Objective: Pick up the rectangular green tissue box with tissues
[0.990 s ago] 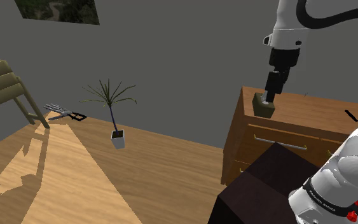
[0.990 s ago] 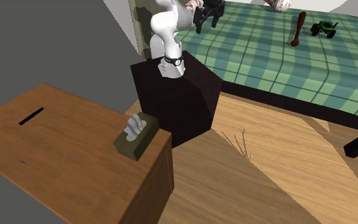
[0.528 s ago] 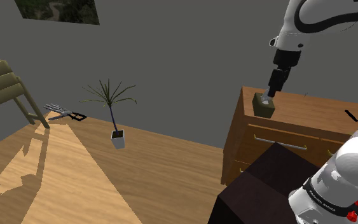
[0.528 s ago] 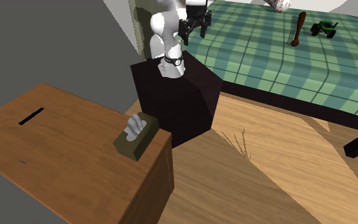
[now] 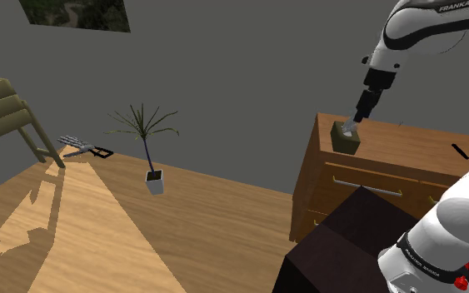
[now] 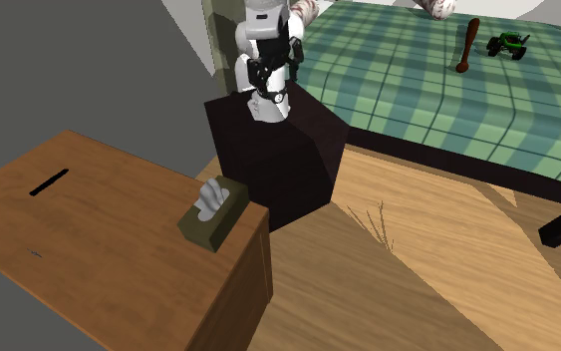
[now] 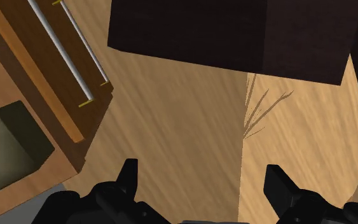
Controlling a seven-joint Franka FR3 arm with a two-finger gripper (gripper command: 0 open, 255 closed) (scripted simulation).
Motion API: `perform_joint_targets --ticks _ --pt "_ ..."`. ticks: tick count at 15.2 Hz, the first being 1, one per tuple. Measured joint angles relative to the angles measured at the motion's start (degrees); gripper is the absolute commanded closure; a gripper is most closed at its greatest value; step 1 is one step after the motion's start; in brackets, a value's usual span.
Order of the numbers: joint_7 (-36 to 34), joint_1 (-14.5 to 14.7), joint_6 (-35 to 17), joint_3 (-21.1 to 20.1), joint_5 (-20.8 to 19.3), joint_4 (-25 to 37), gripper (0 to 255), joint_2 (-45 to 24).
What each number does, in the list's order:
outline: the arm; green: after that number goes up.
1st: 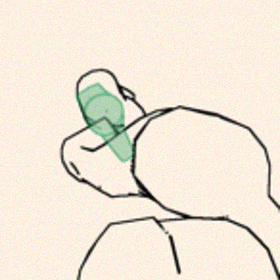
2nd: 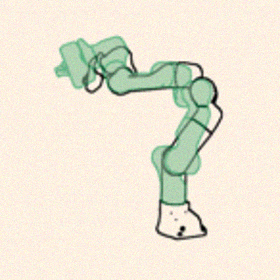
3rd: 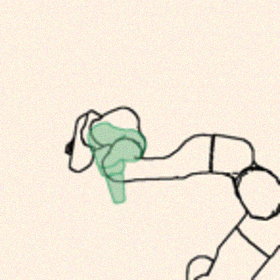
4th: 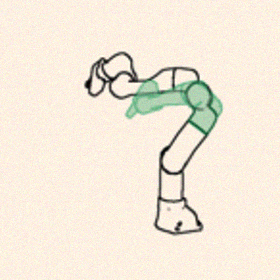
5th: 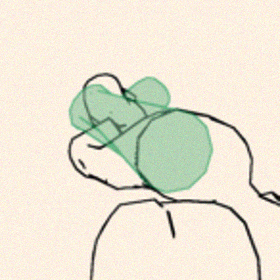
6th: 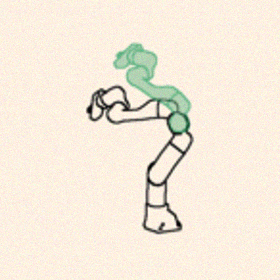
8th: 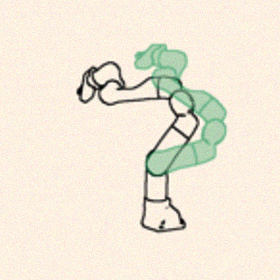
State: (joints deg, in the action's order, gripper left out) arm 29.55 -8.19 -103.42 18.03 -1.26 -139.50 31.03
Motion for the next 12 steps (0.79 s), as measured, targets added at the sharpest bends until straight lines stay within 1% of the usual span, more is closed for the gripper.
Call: perform_joint_targets --ticks 3,6,10,12 --pt "5.3 -0.2 -3.4 4.6 1.3 2.4 0 -5.6" --pt "10.7 -0.2 -5.9 9.0 3.6 5.0 0 -11.0" --pt "19.1 -0.1 -8.2 14.6 9.0 9.7 0 -19.6" --pt "24.0 -0.2 -8.2 17.1 13.1 13.7 0 -25.5"
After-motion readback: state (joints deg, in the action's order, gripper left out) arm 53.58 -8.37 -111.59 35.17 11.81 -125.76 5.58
